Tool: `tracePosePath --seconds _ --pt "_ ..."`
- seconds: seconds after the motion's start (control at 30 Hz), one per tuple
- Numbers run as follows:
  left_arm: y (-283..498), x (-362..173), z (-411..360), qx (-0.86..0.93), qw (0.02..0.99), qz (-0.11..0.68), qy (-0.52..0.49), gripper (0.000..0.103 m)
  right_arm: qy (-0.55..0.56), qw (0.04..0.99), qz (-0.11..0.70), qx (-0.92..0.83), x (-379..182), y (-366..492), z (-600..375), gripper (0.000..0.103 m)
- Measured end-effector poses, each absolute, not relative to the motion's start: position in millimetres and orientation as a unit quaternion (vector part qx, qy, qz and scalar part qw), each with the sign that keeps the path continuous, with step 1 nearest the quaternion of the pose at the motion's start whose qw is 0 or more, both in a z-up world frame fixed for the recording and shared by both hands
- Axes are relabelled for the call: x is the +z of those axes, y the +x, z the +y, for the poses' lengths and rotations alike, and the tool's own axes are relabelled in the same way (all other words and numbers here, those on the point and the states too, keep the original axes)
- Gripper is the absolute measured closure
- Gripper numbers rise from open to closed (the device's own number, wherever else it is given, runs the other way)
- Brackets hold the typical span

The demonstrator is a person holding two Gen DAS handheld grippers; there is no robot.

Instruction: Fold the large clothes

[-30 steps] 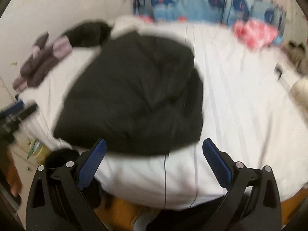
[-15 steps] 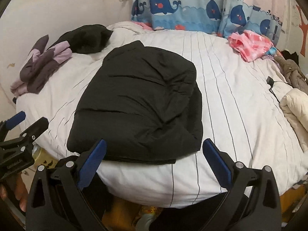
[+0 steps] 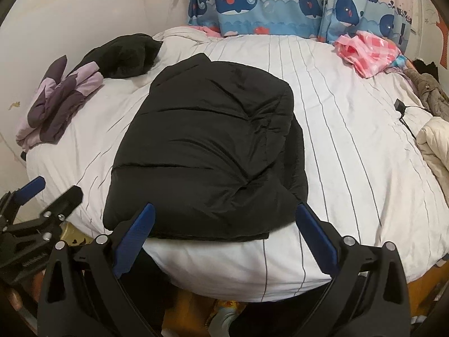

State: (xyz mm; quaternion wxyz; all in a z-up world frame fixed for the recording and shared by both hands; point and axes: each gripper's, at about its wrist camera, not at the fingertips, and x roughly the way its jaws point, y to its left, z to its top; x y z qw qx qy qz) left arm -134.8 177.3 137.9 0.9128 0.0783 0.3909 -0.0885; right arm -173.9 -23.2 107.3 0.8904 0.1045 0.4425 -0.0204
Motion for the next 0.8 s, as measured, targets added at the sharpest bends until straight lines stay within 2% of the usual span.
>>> tracePosePath --seconds 0.8 --pt "-163.8 155.9 162.7 -0.087 0.914 0.385 0.096 0.006 0.106 0.895 0.432 -0.035 119.7 -194.6 -18.0 0.006"
